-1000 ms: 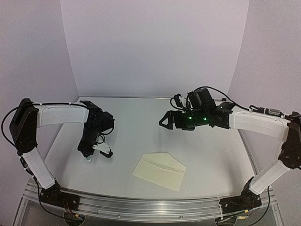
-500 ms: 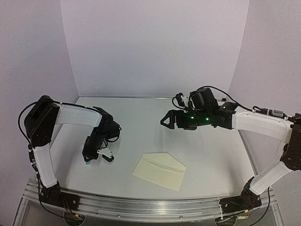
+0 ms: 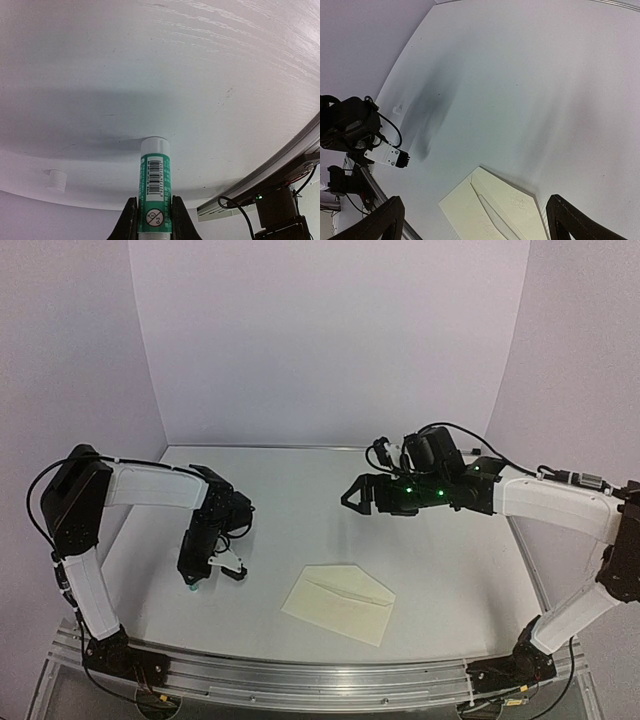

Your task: Place the letter into the envelope and seal it

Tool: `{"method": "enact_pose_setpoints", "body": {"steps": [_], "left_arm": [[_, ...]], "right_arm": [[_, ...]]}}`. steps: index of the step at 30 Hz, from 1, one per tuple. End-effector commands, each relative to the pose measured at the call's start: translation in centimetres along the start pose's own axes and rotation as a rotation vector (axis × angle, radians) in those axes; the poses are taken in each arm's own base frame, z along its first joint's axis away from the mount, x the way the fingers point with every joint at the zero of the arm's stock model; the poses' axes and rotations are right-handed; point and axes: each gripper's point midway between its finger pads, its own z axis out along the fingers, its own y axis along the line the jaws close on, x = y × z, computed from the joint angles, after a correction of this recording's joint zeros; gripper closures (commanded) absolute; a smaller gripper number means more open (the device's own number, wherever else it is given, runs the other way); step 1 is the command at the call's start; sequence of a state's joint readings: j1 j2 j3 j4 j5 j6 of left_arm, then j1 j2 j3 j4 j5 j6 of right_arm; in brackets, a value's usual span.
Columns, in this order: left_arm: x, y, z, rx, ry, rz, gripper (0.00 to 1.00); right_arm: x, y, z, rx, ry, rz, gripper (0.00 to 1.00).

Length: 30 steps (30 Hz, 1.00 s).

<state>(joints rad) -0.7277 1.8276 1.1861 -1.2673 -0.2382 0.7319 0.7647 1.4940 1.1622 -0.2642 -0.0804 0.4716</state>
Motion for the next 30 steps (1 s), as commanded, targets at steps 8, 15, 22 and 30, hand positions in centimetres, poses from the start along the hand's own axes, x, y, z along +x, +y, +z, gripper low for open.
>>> {"method": "enact_pose_setpoints", "body": {"steps": [8, 15, 22, 30], "left_arm": [[-0.8, -0.3, -0.9, -0.015, -0.1, -0.018, 0.69], [-0.8, -0.9, -0.9, 0.022, -0.103, -0.014, 0.57], [-1.5, -0.6, -2.4, 0.025, -0.149, -0.015, 0.5], [-3.7, 0.7, -6.6, -0.006, -0.3, -0.007, 0.46]], "right_arm": [[-1.2, 1.1, -0.6, -0.027, -0.026, -0.031, 0.02], [-1.3, 1.1, -0.8, -0.026, -0.032, -0.036, 0.02], [-1.2, 1.0, -0.5, -0.026, -0.023, -0.025, 0.02], [-0.4, -0.7, 0.2, 0.037, -0.008, 0.063, 0.02]]}}
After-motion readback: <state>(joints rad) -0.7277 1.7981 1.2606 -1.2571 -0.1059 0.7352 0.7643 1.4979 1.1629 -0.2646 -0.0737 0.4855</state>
